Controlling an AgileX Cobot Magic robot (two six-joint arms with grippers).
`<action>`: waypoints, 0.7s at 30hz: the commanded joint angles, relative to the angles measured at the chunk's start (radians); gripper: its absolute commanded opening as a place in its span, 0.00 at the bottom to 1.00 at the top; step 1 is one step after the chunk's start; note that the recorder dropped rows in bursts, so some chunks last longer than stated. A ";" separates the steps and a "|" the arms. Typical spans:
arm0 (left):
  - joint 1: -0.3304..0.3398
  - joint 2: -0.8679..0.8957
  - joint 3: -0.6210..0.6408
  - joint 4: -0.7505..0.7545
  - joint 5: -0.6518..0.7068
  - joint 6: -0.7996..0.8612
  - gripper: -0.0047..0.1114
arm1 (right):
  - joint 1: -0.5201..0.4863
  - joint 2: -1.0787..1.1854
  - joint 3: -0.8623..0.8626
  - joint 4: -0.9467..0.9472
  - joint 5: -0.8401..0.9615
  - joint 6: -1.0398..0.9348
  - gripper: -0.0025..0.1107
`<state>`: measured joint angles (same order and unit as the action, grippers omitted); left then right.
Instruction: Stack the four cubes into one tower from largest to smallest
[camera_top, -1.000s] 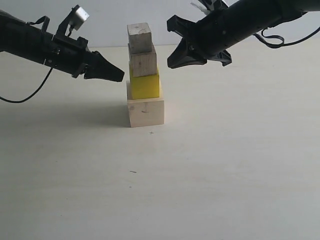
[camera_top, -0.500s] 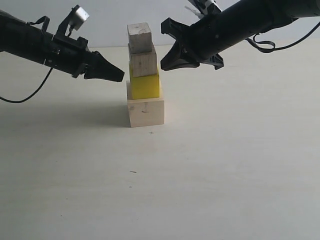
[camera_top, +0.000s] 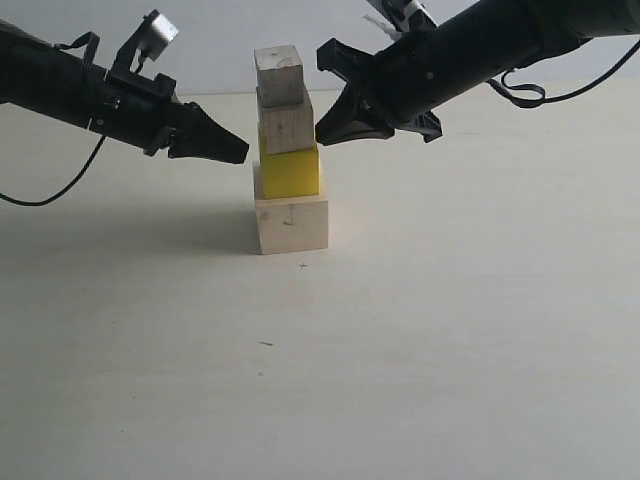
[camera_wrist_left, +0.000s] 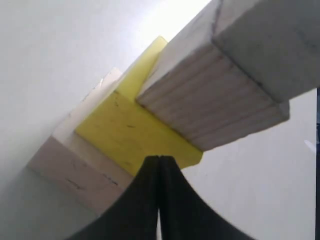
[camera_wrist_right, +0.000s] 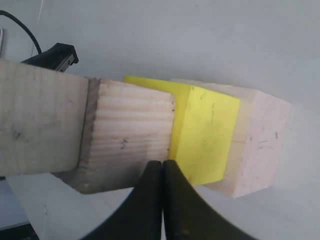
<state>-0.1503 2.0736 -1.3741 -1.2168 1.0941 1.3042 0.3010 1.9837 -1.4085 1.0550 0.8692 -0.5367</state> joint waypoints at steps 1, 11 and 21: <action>0.001 -0.007 0.002 -0.015 0.007 0.007 0.04 | 0.002 -0.004 -0.004 0.010 0.026 -0.013 0.02; 0.001 -0.007 0.002 -0.015 0.007 0.007 0.04 | 0.002 -0.004 -0.004 0.010 0.026 -0.021 0.02; 0.001 -0.007 0.002 -0.015 0.007 0.007 0.04 | 0.002 -0.004 -0.004 0.011 0.048 -0.042 0.02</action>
<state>-0.1503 2.0736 -1.3741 -1.2168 1.0941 1.3042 0.3010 1.9837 -1.4085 1.0550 0.8977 -0.5553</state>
